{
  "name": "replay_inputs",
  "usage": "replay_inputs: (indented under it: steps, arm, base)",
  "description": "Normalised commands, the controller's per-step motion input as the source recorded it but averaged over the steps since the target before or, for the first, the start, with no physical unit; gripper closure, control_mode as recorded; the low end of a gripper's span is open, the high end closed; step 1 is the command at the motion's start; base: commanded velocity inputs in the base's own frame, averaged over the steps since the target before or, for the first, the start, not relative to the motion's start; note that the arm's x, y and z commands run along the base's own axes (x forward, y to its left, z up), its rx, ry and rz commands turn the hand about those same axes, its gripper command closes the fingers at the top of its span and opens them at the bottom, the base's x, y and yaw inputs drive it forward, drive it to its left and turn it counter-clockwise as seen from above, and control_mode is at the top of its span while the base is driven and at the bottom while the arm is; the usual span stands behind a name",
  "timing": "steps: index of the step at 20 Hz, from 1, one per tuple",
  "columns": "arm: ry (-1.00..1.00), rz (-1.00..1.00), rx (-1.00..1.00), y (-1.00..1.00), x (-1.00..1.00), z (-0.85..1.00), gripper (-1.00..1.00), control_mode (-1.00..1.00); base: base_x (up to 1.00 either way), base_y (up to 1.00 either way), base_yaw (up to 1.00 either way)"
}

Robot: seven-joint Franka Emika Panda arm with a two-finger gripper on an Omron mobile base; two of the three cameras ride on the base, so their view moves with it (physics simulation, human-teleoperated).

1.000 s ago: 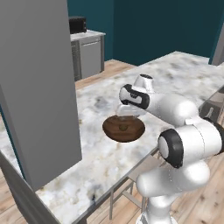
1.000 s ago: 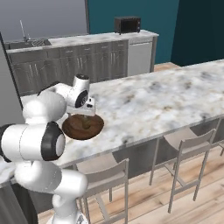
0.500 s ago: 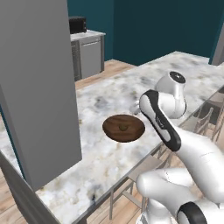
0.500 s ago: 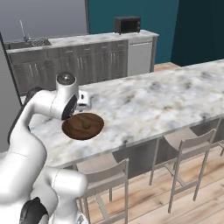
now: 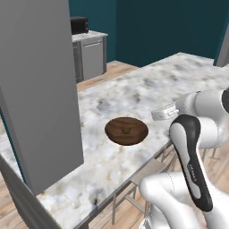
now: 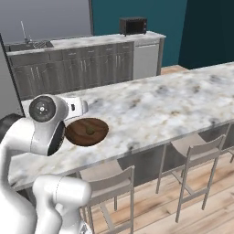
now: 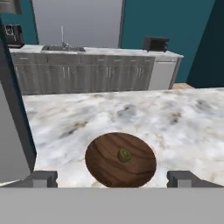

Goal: Retrieve the kiwi and banana from the fridge and place them into the bowl on the dining table.

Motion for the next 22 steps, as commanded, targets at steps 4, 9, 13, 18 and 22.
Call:
replay_inputs:
  steps: [4, 9, 13, 18, 22]
  arm:
    - [-0.26, 0.06, -0.01, 0.00, -1.00, 0.76, -1.00, -1.00]
    - [-0.06, 0.01, -0.02, 0.00, -0.69, 0.24, -1.00, -1.00]
    - [0.00, 0.00, 0.00, 0.00, -0.18, 0.00, -1.00, -1.00]
    - [0.00, 0.00, 0.00, 0.00, -0.10, 0.00, -1.00, 1.00]
    - [0.00, 0.00, 0.00, 0.00, 0.00, 0.00, -1.00, 1.00]
  base:
    - [0.00, 0.00, 0.00]
    - [0.00, 0.00, 0.00]
    - [0.00, 0.00, 0.00]
    - [-0.05, 0.00, 0.00]
    - [-0.66, 0.00, 0.04]
